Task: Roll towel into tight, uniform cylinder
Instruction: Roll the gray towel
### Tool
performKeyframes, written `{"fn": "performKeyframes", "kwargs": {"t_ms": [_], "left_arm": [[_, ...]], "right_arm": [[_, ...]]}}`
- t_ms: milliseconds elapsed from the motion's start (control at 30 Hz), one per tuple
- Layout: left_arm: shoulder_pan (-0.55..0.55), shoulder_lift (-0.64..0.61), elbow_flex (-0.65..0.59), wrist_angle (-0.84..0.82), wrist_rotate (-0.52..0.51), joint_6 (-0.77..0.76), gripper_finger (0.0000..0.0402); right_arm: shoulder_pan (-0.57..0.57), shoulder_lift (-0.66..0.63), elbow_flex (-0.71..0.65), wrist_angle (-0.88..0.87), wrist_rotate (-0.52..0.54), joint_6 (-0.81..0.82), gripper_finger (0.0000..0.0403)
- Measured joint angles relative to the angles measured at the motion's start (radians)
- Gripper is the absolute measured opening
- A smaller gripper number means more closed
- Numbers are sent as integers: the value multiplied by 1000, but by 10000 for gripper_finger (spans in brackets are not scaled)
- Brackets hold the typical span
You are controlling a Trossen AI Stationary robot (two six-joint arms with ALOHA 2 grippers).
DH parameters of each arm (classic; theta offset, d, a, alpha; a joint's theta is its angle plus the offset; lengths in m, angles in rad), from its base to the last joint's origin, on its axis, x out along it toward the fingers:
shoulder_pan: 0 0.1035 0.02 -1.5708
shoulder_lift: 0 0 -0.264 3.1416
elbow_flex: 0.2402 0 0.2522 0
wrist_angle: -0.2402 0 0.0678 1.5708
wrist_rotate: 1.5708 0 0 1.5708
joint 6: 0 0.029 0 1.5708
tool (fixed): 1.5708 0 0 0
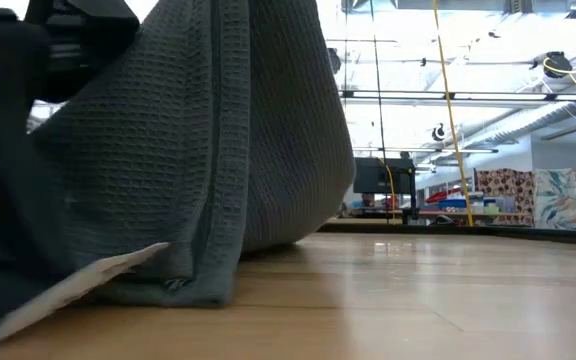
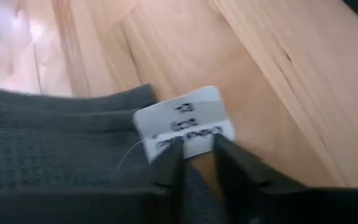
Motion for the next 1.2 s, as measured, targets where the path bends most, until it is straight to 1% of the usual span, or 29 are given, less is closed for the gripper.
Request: {"fn": "performKeyframes", "kwargs": {"t_ms": [67, 100, 133, 200, 300, 367, 500, 533, 600, 667, 733, 867, 933, 1000, 1100, 1200], "left_arm": [[0, 10, 0, -8, -1, 18, 32], [-3, 11, 0, -20, -6, 19, 17], [-6, 11, 0, -32, -12, 18, 12], [-21, -11, -1, -79, -21, -3, 15], [-63, -66, -7, -229, 10, -67, 17], [-102, -121, -8, -358, 40, -176, 17], [-169, -258, -4, -573, 30, -514, 17], [-186, -283, -6, -599, 23, -586, 17], [-225, -335, -6, -593, 1, -693, 22], [-270, -374, -3, -560, -86, -781, 33], [-311, -382, -3, -510, -187, -824, 51], [-386, -376, -3, -476, -393, -918, 101], [-407, -363, -6, -455, -512, -968, 132], [-406, -337, -6, -381, -625, -951, 163], [-384, -270, -5, -261, -783, -859, 209], [-346, -199, -5, -131, -925, -758, 247]], "right_arm": [[5, 0, 0, 5, 0, 0, 0], [8, 0, 0, 4, 0, 2, 0], [10, 0, 0, 4, 0, 3, 0], [16, 0, 0, 7, 0, 5, 0], [23, 0, 0, 27, 0, 21, 0], [26, 0, 0, 50, 2, 29, 0], [27, 0, 0, 143, 12, 24, 0], [27, 0, 0, 171, 13, 17, 0], [26, 0, 0, 200, 35, 0, 0], [25, 0, 0, 223, 67, -13, 0], [24, 0, 0, 229, 85, -21, 0], [20, 0, 0, 228, 96, -22, 0], [20, 0, 0, 228, 128, -22, 0], [20, 0, 0, 228, 167, -23, 0], [20, 0, 0, 228, 218, -27, 0], [20, 0, 0, 228, 260, -34, 0]]}}
